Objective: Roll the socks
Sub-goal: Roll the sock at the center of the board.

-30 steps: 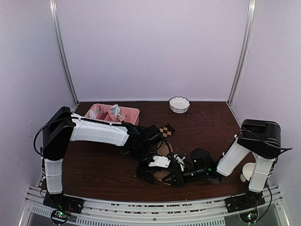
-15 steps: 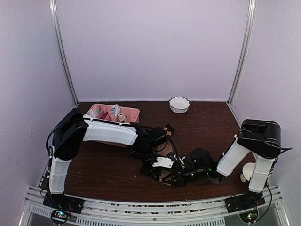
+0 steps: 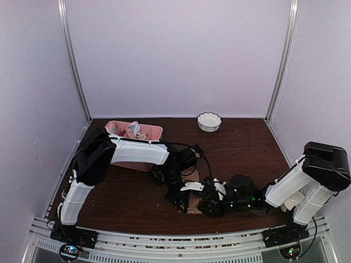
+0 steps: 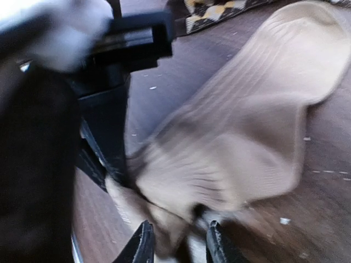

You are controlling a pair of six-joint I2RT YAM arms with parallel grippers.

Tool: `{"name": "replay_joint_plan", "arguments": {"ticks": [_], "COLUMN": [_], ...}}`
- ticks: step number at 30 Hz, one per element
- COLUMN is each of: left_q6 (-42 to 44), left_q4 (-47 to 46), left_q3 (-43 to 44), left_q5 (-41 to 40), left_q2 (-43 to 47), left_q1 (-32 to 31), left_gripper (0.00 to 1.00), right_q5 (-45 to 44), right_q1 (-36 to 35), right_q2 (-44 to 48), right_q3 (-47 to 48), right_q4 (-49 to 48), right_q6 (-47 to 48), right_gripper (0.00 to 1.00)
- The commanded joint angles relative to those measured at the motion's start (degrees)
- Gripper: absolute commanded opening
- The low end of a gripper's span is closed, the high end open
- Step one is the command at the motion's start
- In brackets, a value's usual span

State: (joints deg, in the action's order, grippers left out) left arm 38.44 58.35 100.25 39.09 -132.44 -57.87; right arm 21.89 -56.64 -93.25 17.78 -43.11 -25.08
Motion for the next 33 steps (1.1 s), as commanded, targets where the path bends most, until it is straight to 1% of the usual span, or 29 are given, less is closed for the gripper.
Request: {"name": "replay_joint_plan", "arguments": {"ticks": [1,6,12,15,18,24,29,33], "left_q6": [-5.82,-7.22,-9.73,-9.94,-9.61,-8.51,-7.06,-6.21], "left_q4": [7.74,10.61,11.31,14.48,16.32,18.42,18.85,18.99], "left_q3": [2.7,5.3,7.16,9.62,11.08,12.86,13.02,12.96], "left_q5": [1.71,0.68,-2.02,-0.12,0.86,0.49,-1.46,-2.44], "left_q2": [-4.19,-6.47,-9.08,-11.64,-13.34,-15.75,-16.76,-17.06], "left_q1": [3.13,3.53,3.86,4.28,4.48,4.76,4.78,4.78], "left_gripper": [0.0,0.0,0.0,0.0,0.0,0.0,0.0,0.0], "right_q5": [-9.8,-19.28,-27.82,-29.64,-29.69,-29.02,-31.37,-31.48], "right_q1": [-4.25,-10.25,-17.35,-21.18,-22.64,-23.93,-23.42,-22.11], "right_q2": [3.66,9.86,15.63,16.1,13.2,3.51,-1.85,-3.9], "right_q3": [-3.08,-6.69,-6.31,-3.8,0.37,9.61,12.73,13.34], "right_q4": [5.24,4.71,9.35,12.02,14.0,15.83,15.26,14.48], "right_q6": [7.59,11.42,17.66,22.84,27.81,39.47,46.63,48.39], "right_gripper": [0.34,0.36,0.36,0.37,0.38,0.38,0.36,0.35]}}
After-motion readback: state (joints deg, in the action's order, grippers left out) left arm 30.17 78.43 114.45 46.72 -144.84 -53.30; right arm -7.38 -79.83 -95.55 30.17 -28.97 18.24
